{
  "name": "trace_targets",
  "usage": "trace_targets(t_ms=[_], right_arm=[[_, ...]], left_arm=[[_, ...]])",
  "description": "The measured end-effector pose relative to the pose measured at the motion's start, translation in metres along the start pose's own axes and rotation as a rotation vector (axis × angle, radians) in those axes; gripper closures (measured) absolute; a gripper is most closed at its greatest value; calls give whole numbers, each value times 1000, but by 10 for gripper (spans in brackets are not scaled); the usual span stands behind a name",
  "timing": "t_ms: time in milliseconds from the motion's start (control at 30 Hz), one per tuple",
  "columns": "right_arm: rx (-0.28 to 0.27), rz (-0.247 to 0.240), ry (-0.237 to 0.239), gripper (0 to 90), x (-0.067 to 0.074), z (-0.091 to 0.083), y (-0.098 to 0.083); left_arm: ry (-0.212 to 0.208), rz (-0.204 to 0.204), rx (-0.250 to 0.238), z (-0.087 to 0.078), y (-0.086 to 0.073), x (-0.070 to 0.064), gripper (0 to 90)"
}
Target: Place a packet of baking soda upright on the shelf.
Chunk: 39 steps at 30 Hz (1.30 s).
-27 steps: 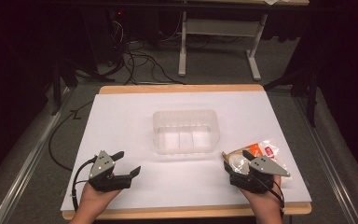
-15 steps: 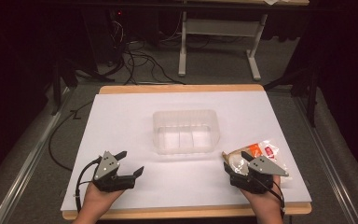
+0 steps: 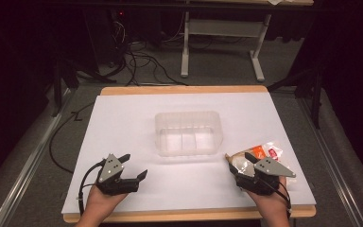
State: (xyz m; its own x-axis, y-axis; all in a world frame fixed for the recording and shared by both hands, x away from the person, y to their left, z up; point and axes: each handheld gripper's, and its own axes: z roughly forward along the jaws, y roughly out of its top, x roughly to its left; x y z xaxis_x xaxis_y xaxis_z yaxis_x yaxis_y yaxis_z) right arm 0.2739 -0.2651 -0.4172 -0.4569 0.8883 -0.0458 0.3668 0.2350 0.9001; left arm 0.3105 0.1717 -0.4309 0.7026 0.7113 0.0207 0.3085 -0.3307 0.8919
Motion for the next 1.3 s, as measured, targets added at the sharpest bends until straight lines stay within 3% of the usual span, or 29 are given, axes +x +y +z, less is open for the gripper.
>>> trace_targets(t_ms=[100, 433, 633, 967, 1000, 1233, 1267, 1300], right_arm=[[-7, -8, -30, 305, -8, -3, 1], [0, 50, -136, 306, -42, -18, -5], [38, 96, -199, 303, -64, -22, -14], [104, 146, -278, 278, -87, -29, -28], [110, 171, -301, 273, -95, -34, -33], [145, 257, -306, 255, -114, -37, -46], [173, 305, -287, 249, -119, -34, -52], [183, 312, -282, 247, -120, -33, -53]], left_arm=[[4, -1, 2, 0, 0, 1, 185], [14, 12, 15, 1, -1, 2, 187], [10, 23, 23, 2, -1, 1, 189], [3, 39, 32, 2, -2, 0, 193], [2, 40, 33, 2, -2, 0, 193], [-1, 47, 41, 3, -2, -1, 194], [-2, 48, 41, 4, -2, -1, 195], [-3, 49, 42, 4, -2, -1, 195]])
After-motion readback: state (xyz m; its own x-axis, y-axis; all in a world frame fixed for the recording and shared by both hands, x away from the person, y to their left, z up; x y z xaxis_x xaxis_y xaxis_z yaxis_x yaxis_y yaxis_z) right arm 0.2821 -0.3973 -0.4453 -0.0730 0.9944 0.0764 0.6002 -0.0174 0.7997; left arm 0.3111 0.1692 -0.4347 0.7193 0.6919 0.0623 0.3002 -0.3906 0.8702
